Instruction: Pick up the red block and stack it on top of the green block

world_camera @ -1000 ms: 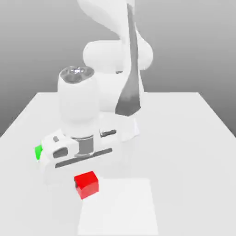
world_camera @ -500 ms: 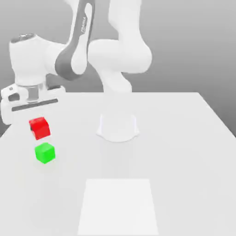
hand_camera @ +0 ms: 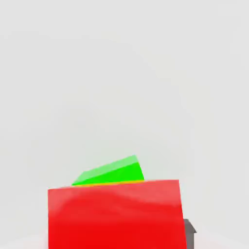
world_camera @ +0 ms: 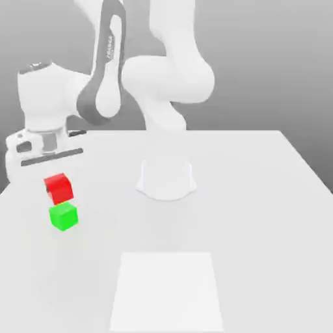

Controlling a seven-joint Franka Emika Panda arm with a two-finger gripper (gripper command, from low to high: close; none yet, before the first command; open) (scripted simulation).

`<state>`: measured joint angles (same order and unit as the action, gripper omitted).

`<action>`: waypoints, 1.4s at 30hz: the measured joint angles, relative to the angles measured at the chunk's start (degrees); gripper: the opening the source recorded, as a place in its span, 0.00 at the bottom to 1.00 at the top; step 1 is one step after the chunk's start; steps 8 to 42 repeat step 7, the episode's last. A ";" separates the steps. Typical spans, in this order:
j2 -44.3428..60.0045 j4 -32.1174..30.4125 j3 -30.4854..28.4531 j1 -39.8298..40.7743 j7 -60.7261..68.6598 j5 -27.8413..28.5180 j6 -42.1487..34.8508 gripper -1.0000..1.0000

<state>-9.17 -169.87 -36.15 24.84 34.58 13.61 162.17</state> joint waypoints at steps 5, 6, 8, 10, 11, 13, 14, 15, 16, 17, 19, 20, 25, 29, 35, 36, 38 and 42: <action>3.83 -0.08 -1.10 -2.38 3.06 -4.47 3.42 0.00; 4.63 -0.10 -1.20 -2.81 3.85 -5.61 4.10 0.00; 5.42 -0.13 -1.32 -3.29 4.71 -6.84 4.77 0.00; 5.42 -0.13 -1.32 -3.29 4.71 -6.84 4.77 0.00; 5.42 -0.13 -1.32 -3.29 4.71 -6.84 4.77 0.00; 5.42 -0.13 -1.32 -3.29 4.71 -6.84 4.77 0.00; 5.42 -0.13 -1.32 -3.29 4.71 -6.84 4.77 0.00; 5.42 -0.13 -1.32 -3.29 4.71 -6.84 4.77 0.00; 5.42 -0.13 -1.32 -3.29 4.71 -6.84 4.77 0.00; 5.42 -0.13 -1.32 -3.29 4.71 -6.84 4.77 0.00; 5.42 -0.13 -1.32 -3.29 4.71 -6.84 4.77 0.00; 5.42 -0.13 -1.32 -3.29 4.71 -6.84 4.77 0.00; 5.42 -0.13 -1.32 -3.29 4.71 -6.84 4.77 0.00; 5.42 -0.13 -1.32 -3.29 4.71 -6.84 4.77 0.00; 5.42 -0.13 -1.32 -3.29 4.71 -6.84 4.77 0.00; 5.42 -0.13 -1.32 -3.29 4.71 -6.84 4.77 0.00; 5.42 -0.13 -1.32 -3.29 4.71 -6.84 4.77 0.00; 5.42 -0.13 -1.32 -3.29 4.71 -6.84 4.77 0.00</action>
